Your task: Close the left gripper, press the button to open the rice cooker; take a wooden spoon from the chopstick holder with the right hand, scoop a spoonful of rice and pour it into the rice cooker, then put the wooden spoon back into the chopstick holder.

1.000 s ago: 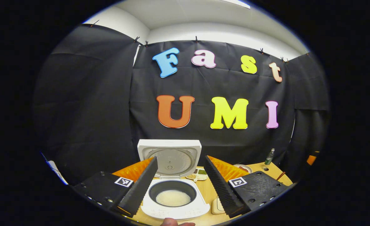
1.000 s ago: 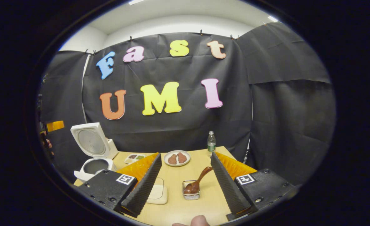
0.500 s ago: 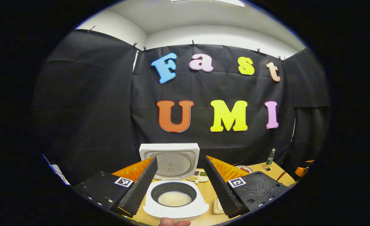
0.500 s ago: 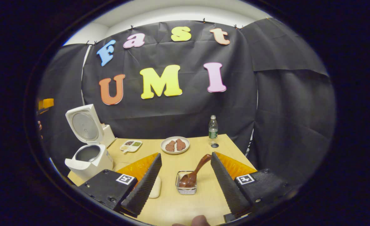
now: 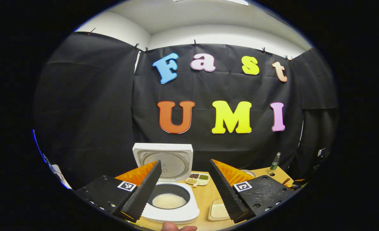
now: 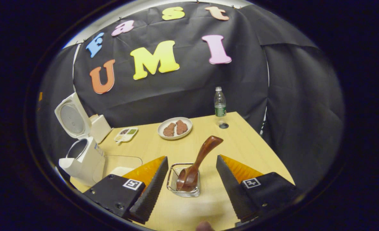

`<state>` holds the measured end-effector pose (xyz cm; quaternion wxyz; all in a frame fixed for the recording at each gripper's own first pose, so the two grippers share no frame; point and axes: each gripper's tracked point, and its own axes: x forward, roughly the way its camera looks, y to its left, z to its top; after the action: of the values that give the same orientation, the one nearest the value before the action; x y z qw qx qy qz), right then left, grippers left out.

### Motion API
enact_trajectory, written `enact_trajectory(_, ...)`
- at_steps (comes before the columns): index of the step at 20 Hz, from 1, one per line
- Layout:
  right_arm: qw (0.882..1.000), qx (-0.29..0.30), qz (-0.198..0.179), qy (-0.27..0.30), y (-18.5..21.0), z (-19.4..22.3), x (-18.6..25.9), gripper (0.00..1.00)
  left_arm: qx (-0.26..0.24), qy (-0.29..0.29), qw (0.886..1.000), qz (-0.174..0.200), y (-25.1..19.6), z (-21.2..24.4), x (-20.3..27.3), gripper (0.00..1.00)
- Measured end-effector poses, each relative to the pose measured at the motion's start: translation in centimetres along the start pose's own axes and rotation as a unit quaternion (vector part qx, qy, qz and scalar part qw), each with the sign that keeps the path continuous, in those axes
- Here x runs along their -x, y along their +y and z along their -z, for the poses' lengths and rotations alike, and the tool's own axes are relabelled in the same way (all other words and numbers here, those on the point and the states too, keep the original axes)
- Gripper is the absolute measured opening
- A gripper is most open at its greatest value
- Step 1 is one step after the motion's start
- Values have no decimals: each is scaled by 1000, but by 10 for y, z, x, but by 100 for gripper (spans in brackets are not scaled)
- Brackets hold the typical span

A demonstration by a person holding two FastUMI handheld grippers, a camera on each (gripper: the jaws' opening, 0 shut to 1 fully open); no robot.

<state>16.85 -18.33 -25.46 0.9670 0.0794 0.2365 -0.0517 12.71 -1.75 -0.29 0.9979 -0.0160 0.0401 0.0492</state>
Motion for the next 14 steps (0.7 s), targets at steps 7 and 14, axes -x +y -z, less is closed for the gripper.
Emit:
enact_trajectory(7,998,-31,-21,53,-17,21,-56,80,11,28,999,-39,-11,13,-23,94)
enact_trajectory(14,995,-41,-52,79,-17,26,-85,49,3,57,997,-42,-37,27,-31,94)
